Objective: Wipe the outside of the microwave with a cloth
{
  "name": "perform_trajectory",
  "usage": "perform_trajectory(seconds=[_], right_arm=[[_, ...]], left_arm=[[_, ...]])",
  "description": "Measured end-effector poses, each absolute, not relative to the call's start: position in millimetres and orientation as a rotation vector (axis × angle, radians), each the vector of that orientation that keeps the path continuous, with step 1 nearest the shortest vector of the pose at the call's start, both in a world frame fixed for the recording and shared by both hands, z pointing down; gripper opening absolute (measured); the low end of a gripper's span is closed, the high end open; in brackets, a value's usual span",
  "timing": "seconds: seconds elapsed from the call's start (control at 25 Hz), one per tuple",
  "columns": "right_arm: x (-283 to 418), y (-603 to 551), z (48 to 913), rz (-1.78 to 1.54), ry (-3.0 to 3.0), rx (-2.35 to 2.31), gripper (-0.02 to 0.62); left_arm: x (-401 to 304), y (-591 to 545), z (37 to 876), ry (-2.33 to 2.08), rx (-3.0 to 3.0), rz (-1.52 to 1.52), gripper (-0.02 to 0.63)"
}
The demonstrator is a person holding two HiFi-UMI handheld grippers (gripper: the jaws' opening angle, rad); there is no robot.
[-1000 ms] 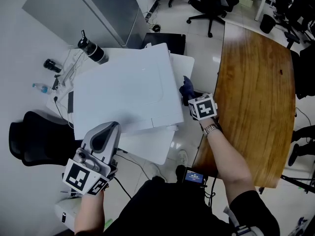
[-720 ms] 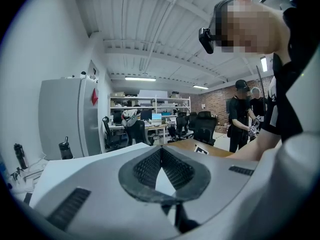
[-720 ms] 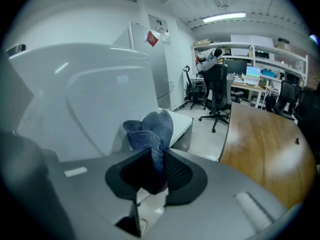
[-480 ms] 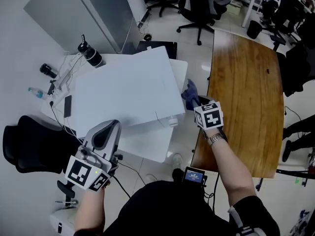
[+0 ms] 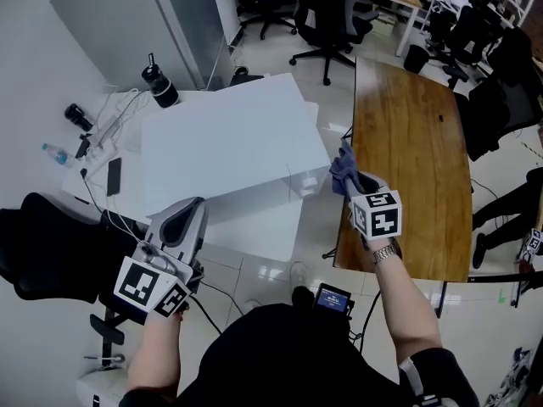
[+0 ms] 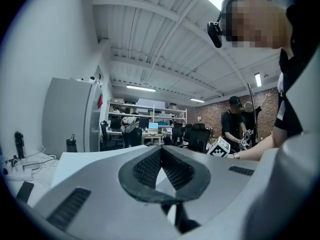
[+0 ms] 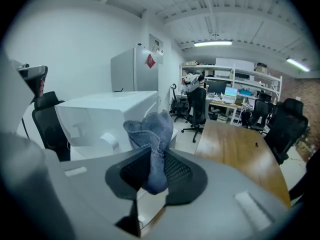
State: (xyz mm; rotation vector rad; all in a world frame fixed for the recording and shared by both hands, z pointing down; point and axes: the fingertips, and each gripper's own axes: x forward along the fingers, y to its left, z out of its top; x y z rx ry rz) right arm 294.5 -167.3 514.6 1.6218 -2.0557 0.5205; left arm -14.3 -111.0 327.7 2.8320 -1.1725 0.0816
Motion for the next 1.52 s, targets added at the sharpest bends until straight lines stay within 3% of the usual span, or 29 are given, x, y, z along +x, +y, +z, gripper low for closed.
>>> perform_trajectory(seconds=[0.36,1.08,1.52], right_arm=[[236,-100,481,0.406,-2.104,1.67,0.074],[-61,-64,499,0.23,-2.485,1.135,0.075],[-162,-79,521,0.161,-2.535,0.985,0.075]], left_arm=[[-84,-78,330,-1.223,2.782,0.025,0.005],[-240,-7,336,-1.512,2.641,0.015,0.005],[-302,14,338,-1.642,2.566,0.04,0.005]])
